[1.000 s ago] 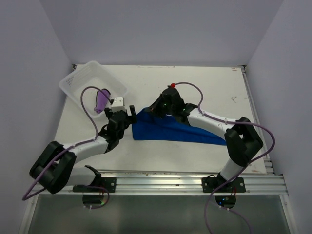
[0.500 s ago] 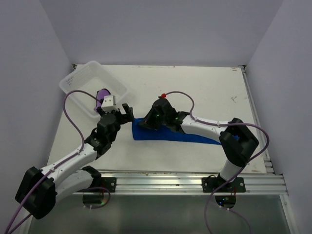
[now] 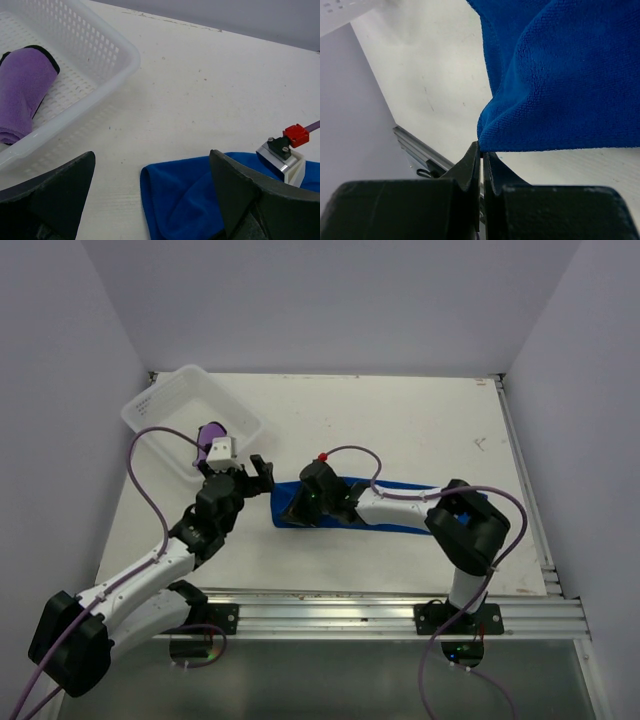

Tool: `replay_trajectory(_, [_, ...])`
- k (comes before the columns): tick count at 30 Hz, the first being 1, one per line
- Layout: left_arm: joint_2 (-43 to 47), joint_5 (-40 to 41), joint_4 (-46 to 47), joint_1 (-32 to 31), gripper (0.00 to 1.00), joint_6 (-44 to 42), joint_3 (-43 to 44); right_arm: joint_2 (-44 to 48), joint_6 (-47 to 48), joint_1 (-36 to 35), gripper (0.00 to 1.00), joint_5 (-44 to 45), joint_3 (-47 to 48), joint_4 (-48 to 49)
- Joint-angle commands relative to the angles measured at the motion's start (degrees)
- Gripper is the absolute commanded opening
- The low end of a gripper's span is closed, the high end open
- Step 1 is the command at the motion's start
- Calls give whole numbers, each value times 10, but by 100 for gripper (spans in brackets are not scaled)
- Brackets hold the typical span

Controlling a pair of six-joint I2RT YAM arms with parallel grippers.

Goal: Roll the towels
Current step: Fold the towel

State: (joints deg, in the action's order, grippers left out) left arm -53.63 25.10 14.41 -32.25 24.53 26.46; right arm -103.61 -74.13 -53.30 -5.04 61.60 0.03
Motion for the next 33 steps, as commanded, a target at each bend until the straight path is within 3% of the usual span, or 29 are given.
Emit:
replay_trajectory(1, [14, -16, 0, 4, 99, 8, 4, -20, -13, -7, 0, 7, 12, 30])
replay_trajectory(7, [17, -39, -4, 3, 99, 18, 4, -35, -17, -13, 5, -1, 17, 41])
replay_trajectory(9, [19, -53, -3, 4, 99, 24, 1, -35, -17, -13, 23, -3, 17, 44])
replay_trajectory(12, [25, -72, -9, 3, 100, 32, 0, -23, -8, -13, 41, -4, 16, 37])
replay_trajectory(17, [46, -91, -36, 3, 100, 43, 17, 55, 40, -7, 48, 32, 7, -34])
replay_trajectory(26, [36, -164, -38, 18, 99, 90, -1, 217, 77, 42, 55, 60, -113, -99])
replay_trajectory(28, [26, -190, -35, 24, 100, 109, -12, 275, 87, 57, 54, 72, -142, -139])
replay_trajectory(33, [-12, -264, 6, 27, 99, 155, -51, 400, 143, 175, 40, 108, -189, -244])
